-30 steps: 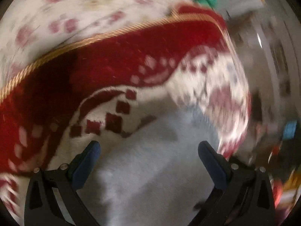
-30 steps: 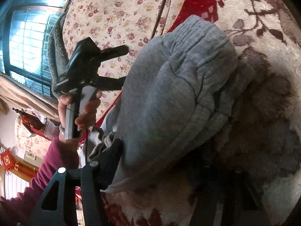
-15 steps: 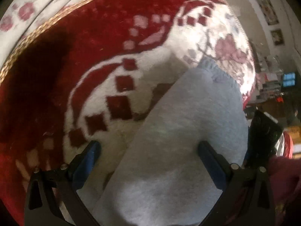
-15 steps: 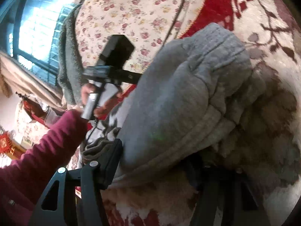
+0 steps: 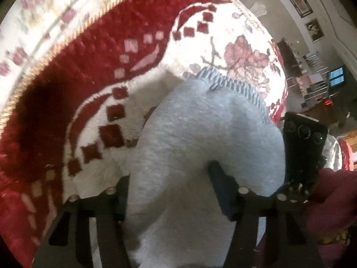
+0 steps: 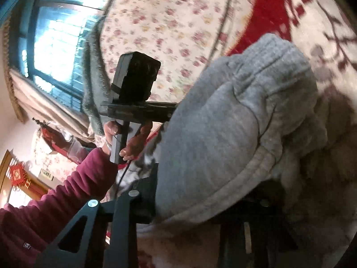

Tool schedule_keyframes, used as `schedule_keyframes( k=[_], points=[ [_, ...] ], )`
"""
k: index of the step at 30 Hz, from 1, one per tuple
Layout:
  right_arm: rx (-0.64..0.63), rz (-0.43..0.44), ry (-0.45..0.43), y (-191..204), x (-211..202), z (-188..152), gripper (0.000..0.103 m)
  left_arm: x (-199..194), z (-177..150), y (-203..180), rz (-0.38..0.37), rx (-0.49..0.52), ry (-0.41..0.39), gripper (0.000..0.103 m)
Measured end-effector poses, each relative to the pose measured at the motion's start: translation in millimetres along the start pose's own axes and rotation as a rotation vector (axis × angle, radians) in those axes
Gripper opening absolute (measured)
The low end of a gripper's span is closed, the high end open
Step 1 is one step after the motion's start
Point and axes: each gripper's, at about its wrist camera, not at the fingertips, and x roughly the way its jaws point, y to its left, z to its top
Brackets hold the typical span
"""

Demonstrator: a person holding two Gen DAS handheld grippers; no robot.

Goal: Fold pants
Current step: 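Fold the sweatpants over with the right gripper while the left gripper holds the bundle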

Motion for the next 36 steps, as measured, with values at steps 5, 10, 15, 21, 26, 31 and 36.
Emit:
schedule_keyframes(
  k=[5,10,15,21,26,31,36],
  points=[
    [-0.128,-0.004,-0.028,40,-8,5,0.032,-28,-3,-25,0.054,0.016,-0.035,0.056],
    [-0.253,0.019,-0.023,85,-8,10,0.032,-70,-19,-43,0.081,0.006,-0.11,0.055],
    [-0.38,0.038,0.002,132,4,8,0.032,-122,-55,-49,0.087,-0.028,-0.216,0.055],
    [-0.571,0.054,0.084,196,37,-7,0.032,-177,-119,-44,0.073,-0.089,-0.357,0.055],
    [-0.768,0.025,0.209,244,82,-40,0.032,-207,-198,-25,0.045,-0.185,-0.488,0.055],
    [-0.951,-0.015,0.382,266,134,-83,0.032,-223,-309,11,0.072,-0.388,-0.618,0.055],
    [-1.046,-0.072,0.537,247,191,-129,0.044,-222,-391,26,0.139,-0.557,-0.647,0.055]
  ],
)
